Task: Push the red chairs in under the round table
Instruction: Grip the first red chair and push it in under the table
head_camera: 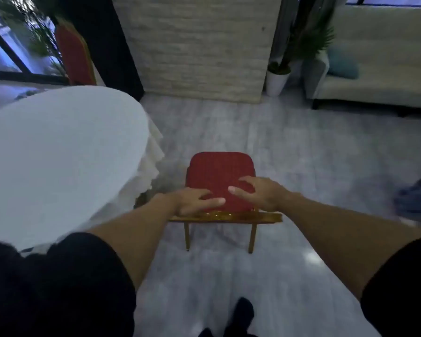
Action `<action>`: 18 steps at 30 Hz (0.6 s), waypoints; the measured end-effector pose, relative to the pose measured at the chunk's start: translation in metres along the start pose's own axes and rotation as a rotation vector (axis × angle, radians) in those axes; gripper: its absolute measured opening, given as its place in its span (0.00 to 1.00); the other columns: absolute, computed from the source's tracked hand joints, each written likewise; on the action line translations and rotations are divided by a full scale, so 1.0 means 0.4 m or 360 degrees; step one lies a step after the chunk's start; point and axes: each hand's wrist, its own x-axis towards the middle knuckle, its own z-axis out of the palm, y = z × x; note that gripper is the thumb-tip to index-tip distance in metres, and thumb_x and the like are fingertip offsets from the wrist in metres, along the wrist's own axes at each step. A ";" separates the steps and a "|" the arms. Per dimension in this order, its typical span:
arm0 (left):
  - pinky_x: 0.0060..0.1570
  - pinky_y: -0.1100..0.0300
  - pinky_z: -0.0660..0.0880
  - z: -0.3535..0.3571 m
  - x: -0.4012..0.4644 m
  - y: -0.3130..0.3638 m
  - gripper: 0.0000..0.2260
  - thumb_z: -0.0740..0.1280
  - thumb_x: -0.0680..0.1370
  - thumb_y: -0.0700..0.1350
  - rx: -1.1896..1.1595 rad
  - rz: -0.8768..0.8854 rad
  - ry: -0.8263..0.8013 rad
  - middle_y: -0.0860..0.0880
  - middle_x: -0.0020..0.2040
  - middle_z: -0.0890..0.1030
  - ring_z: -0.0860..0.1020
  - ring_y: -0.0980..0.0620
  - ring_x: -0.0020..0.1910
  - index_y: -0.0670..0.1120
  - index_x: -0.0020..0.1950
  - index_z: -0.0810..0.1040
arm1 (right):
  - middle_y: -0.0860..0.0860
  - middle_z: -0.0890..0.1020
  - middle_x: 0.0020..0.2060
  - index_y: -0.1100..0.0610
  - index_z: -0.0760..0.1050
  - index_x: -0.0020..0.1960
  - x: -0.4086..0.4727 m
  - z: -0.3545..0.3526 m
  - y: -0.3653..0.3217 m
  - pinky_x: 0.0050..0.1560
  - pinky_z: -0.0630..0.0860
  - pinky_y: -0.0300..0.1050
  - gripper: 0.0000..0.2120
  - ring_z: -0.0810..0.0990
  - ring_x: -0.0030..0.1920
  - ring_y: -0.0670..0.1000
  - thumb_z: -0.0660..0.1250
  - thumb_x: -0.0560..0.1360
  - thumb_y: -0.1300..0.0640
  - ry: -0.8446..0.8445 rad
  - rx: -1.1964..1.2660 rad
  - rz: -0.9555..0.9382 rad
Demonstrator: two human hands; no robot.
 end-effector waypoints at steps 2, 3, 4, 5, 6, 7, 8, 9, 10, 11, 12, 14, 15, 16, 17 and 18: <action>0.64 0.55 0.69 0.033 -0.004 -0.019 0.36 0.64 0.74 0.75 0.0088 0.0015 -0.0116 0.52 0.71 0.77 0.76 0.48 0.66 0.57 0.76 0.72 | 0.52 0.72 0.78 0.48 0.65 0.81 -0.029 0.033 0.005 0.74 0.68 0.55 0.55 0.72 0.75 0.56 0.57 0.65 0.14 -0.0159 0.0009 -0.0035; 0.61 0.54 0.73 0.058 -0.005 -0.036 0.32 0.68 0.73 0.72 0.0207 0.0038 -0.0091 0.52 0.66 0.80 0.78 0.49 0.61 0.58 0.72 0.74 | 0.52 0.73 0.77 0.48 0.65 0.81 -0.044 0.058 0.012 0.73 0.69 0.53 0.55 0.73 0.73 0.56 0.62 0.64 0.16 -0.0228 0.0008 -0.0049; 0.59 0.52 0.75 0.082 -0.002 -0.057 0.28 0.72 0.73 0.68 0.0319 0.0047 -0.0028 0.53 0.61 0.82 0.80 0.49 0.58 0.59 0.69 0.76 | 0.51 0.74 0.75 0.48 0.65 0.80 -0.061 0.081 0.013 0.71 0.71 0.53 0.55 0.75 0.71 0.55 0.66 0.63 0.18 -0.0290 -0.0044 -0.0046; 0.57 0.50 0.77 0.102 0.004 -0.070 0.22 0.73 0.73 0.62 0.0365 0.0064 0.0062 0.53 0.58 0.83 0.81 0.48 0.56 0.59 0.66 0.78 | 0.50 0.77 0.72 0.47 0.65 0.80 -0.061 0.108 0.016 0.69 0.73 0.54 0.54 0.76 0.68 0.55 0.70 0.62 0.19 -0.0293 -0.0123 -0.0050; 0.56 0.49 0.78 0.111 0.008 -0.074 0.17 0.72 0.74 0.56 0.0392 0.0067 0.0157 0.53 0.55 0.84 0.82 0.47 0.55 0.59 0.63 0.80 | 0.49 0.79 0.70 0.45 0.66 0.79 -0.057 0.122 0.016 0.67 0.75 0.56 0.51 0.78 0.66 0.55 0.73 0.62 0.22 -0.0240 -0.0222 -0.0029; 0.56 0.48 0.79 0.116 0.013 -0.080 0.14 0.71 0.75 0.53 0.0392 0.0076 0.0229 0.53 0.53 0.85 0.83 0.47 0.54 0.59 0.60 0.82 | 0.49 0.80 0.67 0.44 0.67 0.78 -0.045 0.137 0.018 0.65 0.76 0.57 0.47 0.79 0.64 0.56 0.76 0.64 0.27 -0.0171 -0.0288 -0.0016; 0.55 0.48 0.79 0.114 0.011 -0.077 0.12 0.70 0.75 0.50 0.0402 0.0066 0.0252 0.53 0.51 0.85 0.83 0.46 0.53 0.59 0.58 0.82 | 0.48 0.82 0.64 0.43 0.70 0.76 -0.035 0.143 0.013 0.63 0.78 0.57 0.42 0.80 0.62 0.56 0.78 0.66 0.33 -0.0131 -0.0352 0.0008; 0.55 0.48 0.79 0.111 0.011 -0.075 0.13 0.69 0.75 0.49 0.0415 0.0070 0.0252 0.53 0.50 0.85 0.83 0.46 0.52 0.58 0.59 0.83 | 0.47 0.83 0.61 0.41 0.74 0.72 -0.026 0.148 0.011 0.60 0.80 0.56 0.34 0.82 0.59 0.55 0.78 0.68 0.39 -0.0101 -0.0391 0.0018; 0.54 0.49 0.79 0.109 0.013 -0.075 0.14 0.69 0.75 0.49 0.0433 0.0068 0.0231 0.53 0.51 0.85 0.83 0.46 0.52 0.58 0.59 0.83 | 0.47 0.85 0.56 0.39 0.78 0.68 -0.022 0.149 0.008 0.56 0.82 0.54 0.27 0.83 0.54 0.54 0.77 0.70 0.45 -0.0082 -0.0436 0.0032; 0.55 0.49 0.78 0.105 0.019 -0.079 0.14 0.68 0.75 0.49 0.0461 0.0079 0.0206 0.53 0.52 0.85 0.82 0.46 0.54 0.59 0.60 0.83 | 0.47 0.85 0.51 0.39 0.80 0.64 -0.018 0.149 0.005 0.52 0.83 0.53 0.22 0.83 0.50 0.53 0.75 0.71 0.50 -0.0084 -0.0470 0.0042; 0.57 0.48 0.78 0.105 0.027 -0.085 0.15 0.68 0.75 0.49 0.0477 0.0078 0.0181 0.53 0.55 0.85 0.81 0.46 0.57 0.59 0.61 0.82 | 0.47 0.85 0.48 0.39 0.81 0.62 -0.014 0.150 0.007 0.49 0.83 0.52 0.20 0.83 0.47 0.52 0.73 0.73 0.55 -0.0097 -0.0486 0.0040; 0.58 0.46 0.78 0.105 0.042 -0.098 0.16 0.67 0.74 0.50 0.0506 0.0032 0.0170 0.54 0.57 0.84 0.79 0.46 0.60 0.61 0.60 0.81 | 0.46 0.83 0.43 0.37 0.82 0.60 -0.011 0.152 0.013 0.45 0.83 0.50 0.20 0.82 0.43 0.51 0.70 0.74 0.59 -0.0100 -0.0503 0.0036; 0.56 0.47 0.79 0.110 0.049 -0.105 0.15 0.66 0.73 0.51 0.0516 -0.0003 0.0179 0.54 0.54 0.84 0.81 0.45 0.56 0.62 0.58 0.80 | 0.45 0.81 0.41 0.37 0.82 0.60 -0.007 0.153 0.019 0.43 0.82 0.49 0.21 0.81 0.42 0.51 0.69 0.75 0.60 -0.0107 -0.0525 0.0027; 0.53 0.47 0.80 0.113 0.053 -0.108 0.14 0.65 0.72 0.51 0.0539 -0.0029 0.0190 0.53 0.50 0.84 0.83 0.44 0.52 0.63 0.56 0.79 | 0.45 0.81 0.40 0.37 0.82 0.59 -0.004 0.152 0.021 0.42 0.81 0.48 0.21 0.81 0.41 0.51 0.68 0.75 0.61 -0.0108 -0.0535 0.0009; 0.52 0.48 0.81 0.117 0.059 -0.109 0.12 0.65 0.73 0.52 0.0557 -0.0039 0.0198 0.53 0.48 0.84 0.83 0.44 0.49 0.63 0.55 0.79 | 0.46 0.81 0.40 0.37 0.82 0.59 0.003 0.152 0.029 0.42 0.81 0.48 0.22 0.81 0.41 0.51 0.68 0.75 0.61 -0.0126 -0.0546 -0.0016; 0.51 0.48 0.81 0.120 0.061 -0.107 0.12 0.64 0.74 0.51 0.0568 -0.0033 0.0206 0.53 0.48 0.84 0.83 0.44 0.47 0.62 0.55 0.79 | 0.46 0.82 0.40 0.36 0.82 0.60 0.007 0.150 0.036 0.42 0.82 0.48 0.23 0.82 0.41 0.51 0.67 0.75 0.61 -0.0141 -0.0551 -0.0045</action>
